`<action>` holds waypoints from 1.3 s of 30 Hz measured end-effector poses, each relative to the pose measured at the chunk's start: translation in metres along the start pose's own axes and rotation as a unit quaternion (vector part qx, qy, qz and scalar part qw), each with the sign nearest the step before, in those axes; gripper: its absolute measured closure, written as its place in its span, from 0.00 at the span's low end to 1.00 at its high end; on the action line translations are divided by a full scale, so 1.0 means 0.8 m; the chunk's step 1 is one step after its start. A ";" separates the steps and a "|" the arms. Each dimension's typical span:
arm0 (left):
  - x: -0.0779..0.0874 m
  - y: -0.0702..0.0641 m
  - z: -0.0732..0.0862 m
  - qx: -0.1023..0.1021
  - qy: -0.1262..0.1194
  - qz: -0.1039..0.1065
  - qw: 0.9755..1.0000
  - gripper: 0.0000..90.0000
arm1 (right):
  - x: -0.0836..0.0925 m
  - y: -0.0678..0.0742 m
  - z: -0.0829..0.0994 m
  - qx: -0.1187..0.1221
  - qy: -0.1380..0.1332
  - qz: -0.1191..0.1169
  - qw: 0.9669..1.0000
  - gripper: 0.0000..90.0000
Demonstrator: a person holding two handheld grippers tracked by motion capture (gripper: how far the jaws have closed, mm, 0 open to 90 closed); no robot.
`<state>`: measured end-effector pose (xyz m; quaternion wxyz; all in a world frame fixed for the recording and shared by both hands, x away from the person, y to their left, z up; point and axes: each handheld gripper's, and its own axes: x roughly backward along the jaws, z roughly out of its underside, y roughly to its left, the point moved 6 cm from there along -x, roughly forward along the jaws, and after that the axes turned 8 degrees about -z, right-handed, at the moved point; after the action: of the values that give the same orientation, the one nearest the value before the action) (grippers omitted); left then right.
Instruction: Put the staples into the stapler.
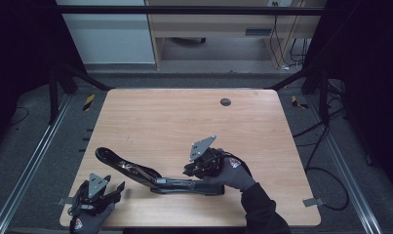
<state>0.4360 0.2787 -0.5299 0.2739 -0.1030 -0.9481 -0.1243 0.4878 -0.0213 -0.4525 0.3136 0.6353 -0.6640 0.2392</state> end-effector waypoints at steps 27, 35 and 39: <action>0.002 0.000 0.000 0.001 -0.003 0.001 1.000 0.45 | -0.024 0.006 0.013 -0.001 0.009 -0.023 1.000 0.87; 0.002 0.000 0.000 0.000 -0.002 0.001 1.000 0.45 | -0.029 0.006 0.016 -0.006 0.014 -0.025 1.000 0.87; 0.002 0.000 0.000 0.000 -0.002 0.001 1.000 0.45 | -0.032 0.005 0.018 -0.005 0.016 -0.026 1.000 0.87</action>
<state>0.4348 0.2792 -0.5288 0.2719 -0.1043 -0.9487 -0.1233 0.4824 -0.0136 -0.4808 0.3335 0.6470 -0.6430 0.2384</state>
